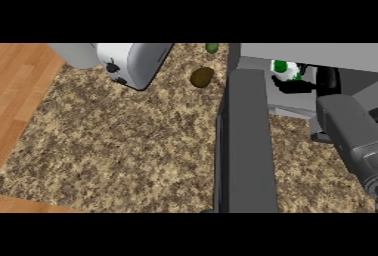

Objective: Pick up the milk, place it into the microwave and close the microwave

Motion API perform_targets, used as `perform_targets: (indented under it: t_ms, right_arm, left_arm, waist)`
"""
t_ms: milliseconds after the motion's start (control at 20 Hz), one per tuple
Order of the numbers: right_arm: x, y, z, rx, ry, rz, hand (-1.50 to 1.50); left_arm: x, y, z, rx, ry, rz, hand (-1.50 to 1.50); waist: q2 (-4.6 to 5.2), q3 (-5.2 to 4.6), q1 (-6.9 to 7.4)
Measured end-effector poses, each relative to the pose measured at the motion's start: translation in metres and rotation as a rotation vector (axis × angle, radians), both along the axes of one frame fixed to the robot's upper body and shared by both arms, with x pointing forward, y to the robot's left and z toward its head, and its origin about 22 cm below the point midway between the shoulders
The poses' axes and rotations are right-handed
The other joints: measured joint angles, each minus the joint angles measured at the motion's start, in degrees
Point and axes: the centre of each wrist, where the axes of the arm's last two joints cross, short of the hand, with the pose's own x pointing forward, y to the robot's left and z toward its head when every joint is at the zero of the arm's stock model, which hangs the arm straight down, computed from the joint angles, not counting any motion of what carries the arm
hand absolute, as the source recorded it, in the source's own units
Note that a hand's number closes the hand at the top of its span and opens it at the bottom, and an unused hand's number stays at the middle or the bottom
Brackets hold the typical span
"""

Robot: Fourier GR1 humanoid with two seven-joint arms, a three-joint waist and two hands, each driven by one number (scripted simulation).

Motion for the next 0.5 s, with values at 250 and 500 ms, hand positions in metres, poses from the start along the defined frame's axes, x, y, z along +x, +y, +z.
perform_targets:
  t_ms: [250, 500]
  right_arm:
    - [0.004, -0.009, 0.014, -0.006, -0.017, -0.035, 1.50]
    - [0.005, -0.016, 0.019, -0.004, -0.022, -0.052, 1.50]
  left_arm:
    - [0.005, -0.001, 0.001, 0.000, -0.005, -0.011, -1.50]
    - [0.009, 0.000, 0.001, 0.006, -0.008, -0.017, -1.50]
  waist:
    - [0.64, 0.08, 0.82]
    - [1.10, 0.13, 1.29]
